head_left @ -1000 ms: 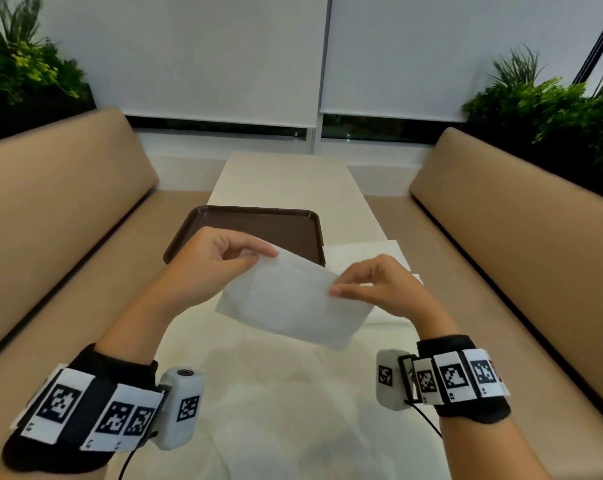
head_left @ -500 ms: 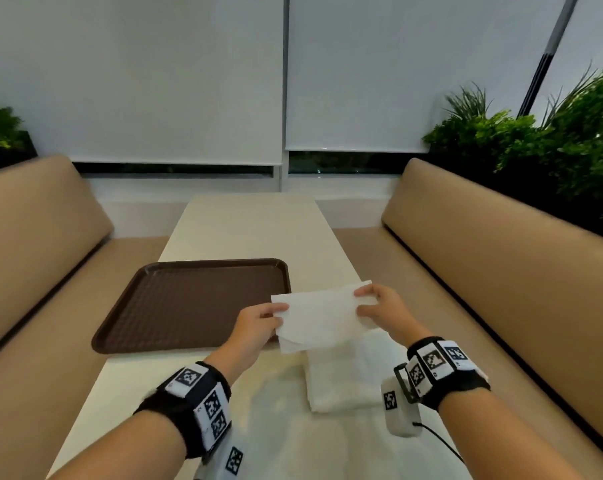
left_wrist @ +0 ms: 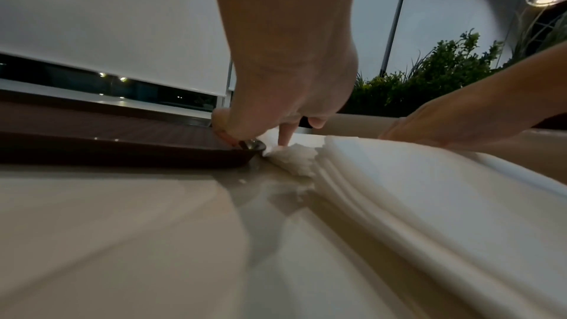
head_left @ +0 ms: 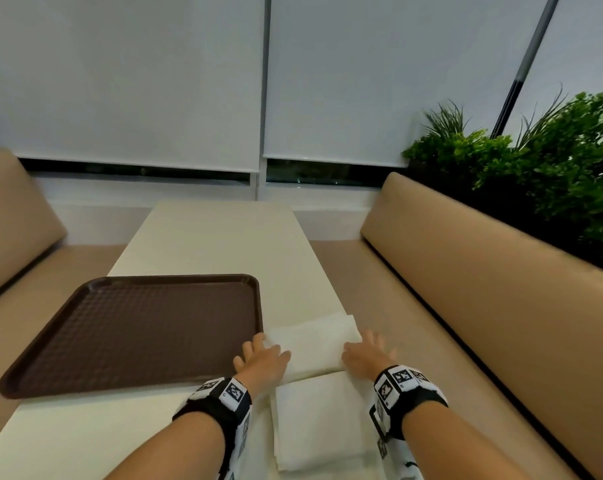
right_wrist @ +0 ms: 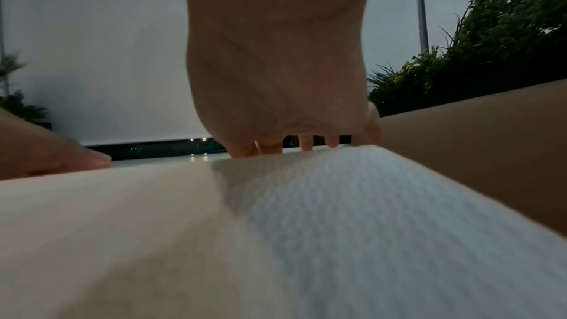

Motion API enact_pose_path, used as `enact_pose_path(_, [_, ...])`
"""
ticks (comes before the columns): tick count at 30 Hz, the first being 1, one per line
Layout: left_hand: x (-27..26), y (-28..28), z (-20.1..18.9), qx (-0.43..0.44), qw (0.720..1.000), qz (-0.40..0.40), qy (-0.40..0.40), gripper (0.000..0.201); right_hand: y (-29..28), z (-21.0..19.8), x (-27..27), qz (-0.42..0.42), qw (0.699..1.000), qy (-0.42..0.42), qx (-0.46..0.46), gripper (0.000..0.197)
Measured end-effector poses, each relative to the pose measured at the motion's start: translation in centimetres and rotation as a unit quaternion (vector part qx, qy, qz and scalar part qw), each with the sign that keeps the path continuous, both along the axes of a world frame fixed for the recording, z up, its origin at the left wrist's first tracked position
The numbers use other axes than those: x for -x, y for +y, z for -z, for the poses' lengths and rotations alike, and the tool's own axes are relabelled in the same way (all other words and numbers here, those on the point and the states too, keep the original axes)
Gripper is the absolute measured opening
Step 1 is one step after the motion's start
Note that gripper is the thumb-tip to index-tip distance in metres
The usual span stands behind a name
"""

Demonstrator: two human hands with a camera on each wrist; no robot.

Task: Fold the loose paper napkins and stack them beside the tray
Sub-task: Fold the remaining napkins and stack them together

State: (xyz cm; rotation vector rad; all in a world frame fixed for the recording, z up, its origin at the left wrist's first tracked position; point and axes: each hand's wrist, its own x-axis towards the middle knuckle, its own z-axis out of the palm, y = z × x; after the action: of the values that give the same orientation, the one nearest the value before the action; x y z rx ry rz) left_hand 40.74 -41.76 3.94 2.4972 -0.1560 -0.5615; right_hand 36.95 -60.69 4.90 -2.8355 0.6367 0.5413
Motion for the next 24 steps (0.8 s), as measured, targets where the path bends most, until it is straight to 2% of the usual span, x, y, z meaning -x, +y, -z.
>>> enact_pose_path(2, [0.6, 0.3, -0.9, 0.006, 1.0, 0.011, 0.005, 0.038, 0.4, -1.4, 0.6, 0.007, 1.0, -0.007, -0.022, 0.043])
enact_pose_path(4, [1.2, 1.2, -3.0, 0.058, 0.998, -0.003, 0.008, 0.045, 1.3, -3.3, 1.5, 0.012, 0.994, -0.082, -0.067, 0.048])
enact_pose_path(7, [2.0, 4.1, -5.0, 0.144, 0.989, 0.002, -0.039, 0.04, 3.9, -6.0, 4.1, 0.0, 0.962, -0.25, -0.107, 0.048])
enact_pose_path(9, [4.0, 7.4, -6.0, 0.202, 0.978, 0.014, -0.052, 0.032, 6.7, -7.1, 6.9, -0.052, 0.947, -0.293, -0.123, 0.043])
enact_pose_path(11, [7.2, 11.4, -6.9, 0.261, 0.963, 0.032, -0.055, 0.024, 10.0, -7.3, 10.1, -0.124, 0.943, -0.275, -0.141, 0.037])
enact_pose_path(14, [13.3, 17.9, -7.3, 0.304, 0.951, 0.022, -0.054, 0.018, 14.2, -6.0, 14.4, -0.209, 0.949, -0.161, -0.172, 0.035])
enact_pose_path(18, [21.2, 25.9, -4.4, 0.278, 0.961, 0.007, -0.01, 0.012, 18.1, -1.5, 17.8, -0.22, 0.956, -0.007, -0.196, 0.051])
enact_pose_path(19, [23.2, 27.7, -3.7, 0.273, 0.962, -0.008, 0.001, 0.016, 18.9, -0.4, 18.3, -0.214, 0.959, 0.005, -0.187, 0.056])
enact_pose_path(22, [28.4, 32.1, -1.3, 0.265, 0.961, -0.08, 0.008, 0.053, 21.1, 1.8, 18.7, -0.185, 0.972, -0.021, -0.143, 0.064])
enact_pose_path(23, [29.9, 33.2, -0.5, 0.269, 0.957, -0.104, 0.008, 0.054, 21.7, 2.3, 18.6, -0.172, 0.977, -0.037, -0.122, 0.066])
enact_pose_path(24, [31.3, 34.0, 0.0, 0.282, 0.95, -0.13, 0.008, 0.042, 22.2, 2.6, 18.3, -0.158, 0.981, -0.054, -0.098, 0.068])
